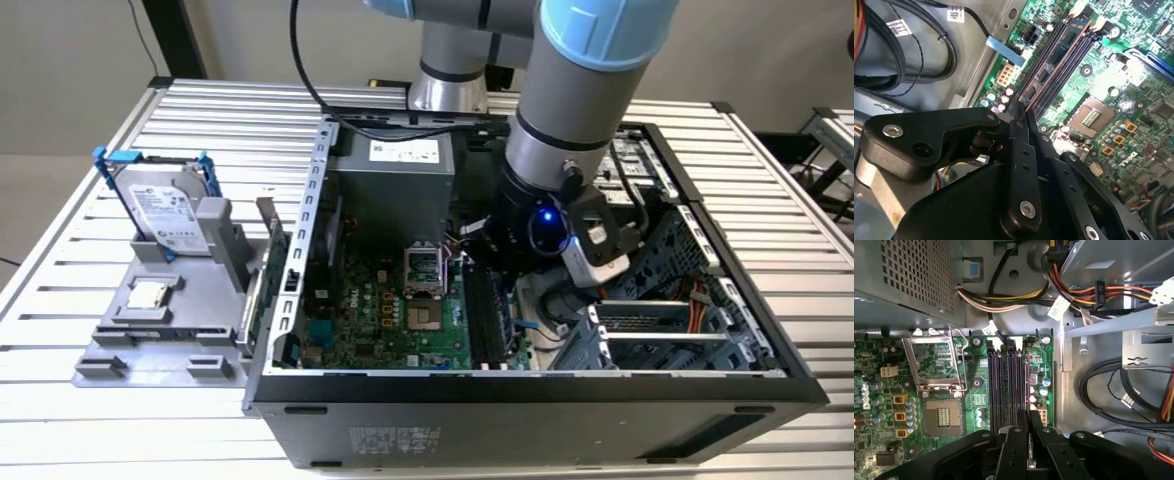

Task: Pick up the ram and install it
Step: 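Insert the ram into the slot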

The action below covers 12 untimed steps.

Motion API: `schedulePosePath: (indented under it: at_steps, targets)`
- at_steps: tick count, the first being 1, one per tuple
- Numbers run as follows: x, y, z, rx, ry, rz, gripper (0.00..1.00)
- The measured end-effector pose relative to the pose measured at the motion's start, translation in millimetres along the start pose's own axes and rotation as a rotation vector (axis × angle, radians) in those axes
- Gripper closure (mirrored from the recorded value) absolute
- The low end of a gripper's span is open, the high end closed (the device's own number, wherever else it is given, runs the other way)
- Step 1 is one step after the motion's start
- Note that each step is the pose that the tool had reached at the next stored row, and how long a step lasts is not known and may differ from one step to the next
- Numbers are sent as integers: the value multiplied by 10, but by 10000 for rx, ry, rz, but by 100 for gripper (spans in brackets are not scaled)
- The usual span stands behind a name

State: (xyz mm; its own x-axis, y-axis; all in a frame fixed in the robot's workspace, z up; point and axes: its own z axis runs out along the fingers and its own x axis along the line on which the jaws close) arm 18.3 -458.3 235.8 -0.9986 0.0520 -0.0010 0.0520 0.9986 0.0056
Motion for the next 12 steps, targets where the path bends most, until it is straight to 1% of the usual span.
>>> schedulePosePath:
  at_steps: [4,7,12]
  targets:
    - [6,-1,67,-1,1,-115,100]
    - [9,-1,88,0,2,-316,100]
    - [9,4,124,1,6,-323,100]
